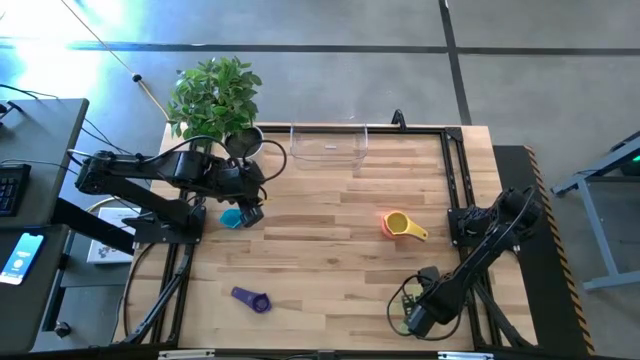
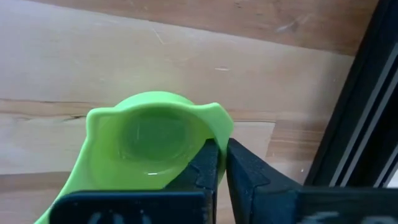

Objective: Nest measuring cups in basket
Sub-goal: Stack the green measuring cup on top of the yellow measuring cup

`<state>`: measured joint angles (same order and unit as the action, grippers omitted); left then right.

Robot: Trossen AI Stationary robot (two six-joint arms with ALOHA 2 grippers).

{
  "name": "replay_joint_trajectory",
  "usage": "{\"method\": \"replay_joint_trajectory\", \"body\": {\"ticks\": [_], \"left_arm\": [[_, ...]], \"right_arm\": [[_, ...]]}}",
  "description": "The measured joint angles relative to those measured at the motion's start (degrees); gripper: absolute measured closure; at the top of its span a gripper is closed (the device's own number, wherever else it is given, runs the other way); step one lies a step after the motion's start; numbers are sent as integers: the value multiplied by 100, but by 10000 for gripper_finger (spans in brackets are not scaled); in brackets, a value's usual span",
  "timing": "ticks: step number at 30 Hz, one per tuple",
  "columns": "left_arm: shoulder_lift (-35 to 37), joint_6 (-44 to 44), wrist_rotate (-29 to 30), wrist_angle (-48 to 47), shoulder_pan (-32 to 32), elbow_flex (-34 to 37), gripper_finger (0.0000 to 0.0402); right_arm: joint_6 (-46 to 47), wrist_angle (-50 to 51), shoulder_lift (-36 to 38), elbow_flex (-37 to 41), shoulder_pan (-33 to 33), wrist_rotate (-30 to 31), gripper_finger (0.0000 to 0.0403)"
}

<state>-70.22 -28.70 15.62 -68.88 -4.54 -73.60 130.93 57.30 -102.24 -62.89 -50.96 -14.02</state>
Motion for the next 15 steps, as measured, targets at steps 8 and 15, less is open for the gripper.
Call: {"method": "replay_joint_trajectory", "body": {"ticks": [8,15], "left_arm": [[0,438,0,-1,-1,0,275],[0,859,0,0,1,0,275]], "right_arm": [[-228,341,106,-472,107,425,401],[-661,1270,138,-1124,459,697,402]]}}
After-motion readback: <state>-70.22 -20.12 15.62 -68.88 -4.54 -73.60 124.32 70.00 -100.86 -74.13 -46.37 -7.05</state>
